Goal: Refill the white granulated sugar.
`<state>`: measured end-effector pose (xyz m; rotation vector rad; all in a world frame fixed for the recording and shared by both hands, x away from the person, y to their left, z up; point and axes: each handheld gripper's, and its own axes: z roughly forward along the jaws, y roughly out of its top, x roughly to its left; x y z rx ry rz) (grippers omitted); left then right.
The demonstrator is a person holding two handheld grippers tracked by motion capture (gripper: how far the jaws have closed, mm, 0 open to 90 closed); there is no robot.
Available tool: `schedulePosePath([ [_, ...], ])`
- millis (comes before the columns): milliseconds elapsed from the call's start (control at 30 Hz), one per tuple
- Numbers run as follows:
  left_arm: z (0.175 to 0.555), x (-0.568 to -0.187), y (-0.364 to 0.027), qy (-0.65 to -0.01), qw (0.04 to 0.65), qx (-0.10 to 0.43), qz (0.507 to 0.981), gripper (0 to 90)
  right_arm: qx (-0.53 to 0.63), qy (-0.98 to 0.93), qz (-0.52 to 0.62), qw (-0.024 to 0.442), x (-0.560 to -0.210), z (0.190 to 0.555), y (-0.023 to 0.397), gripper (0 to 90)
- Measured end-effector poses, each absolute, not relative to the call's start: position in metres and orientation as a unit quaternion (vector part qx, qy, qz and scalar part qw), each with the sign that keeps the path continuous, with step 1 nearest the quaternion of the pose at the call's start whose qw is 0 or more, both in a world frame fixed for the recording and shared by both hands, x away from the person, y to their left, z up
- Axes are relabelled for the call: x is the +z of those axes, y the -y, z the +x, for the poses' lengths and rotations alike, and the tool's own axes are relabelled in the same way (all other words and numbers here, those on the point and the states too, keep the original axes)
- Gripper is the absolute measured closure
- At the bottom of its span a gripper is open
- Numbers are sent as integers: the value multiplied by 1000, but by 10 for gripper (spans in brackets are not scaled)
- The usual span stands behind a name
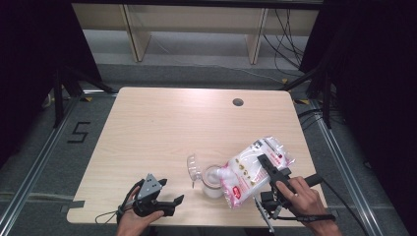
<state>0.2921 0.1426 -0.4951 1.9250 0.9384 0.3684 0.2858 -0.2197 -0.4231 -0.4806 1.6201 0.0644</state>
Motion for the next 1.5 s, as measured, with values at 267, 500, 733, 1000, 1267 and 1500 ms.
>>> schedulePosePath([
  [267,293,-495,-142,-383,467,150,783,179,30,-716,-212,664,-423,286,220,719],
  [500,293,-495,-143,-378,472,151,782,179,33,-724,-202,659,-425,286,220,721],
  [733,293,-495,-144,-375,469,152,785,178,29,-724,-196,660,-424,286,222,721],
  [1000,293,-495,-143,-377,472,151,782,178,36,-714,-210,667,-423,287,221,723],
  [1267,293,-495,-143,-376,472,152,783,178,33,-725,-195,660,-424,286,222,724],
  [1500,292,-495,-143,-385,473,149,778,178,46,-722,-195,662,-425,287,223,726],
])
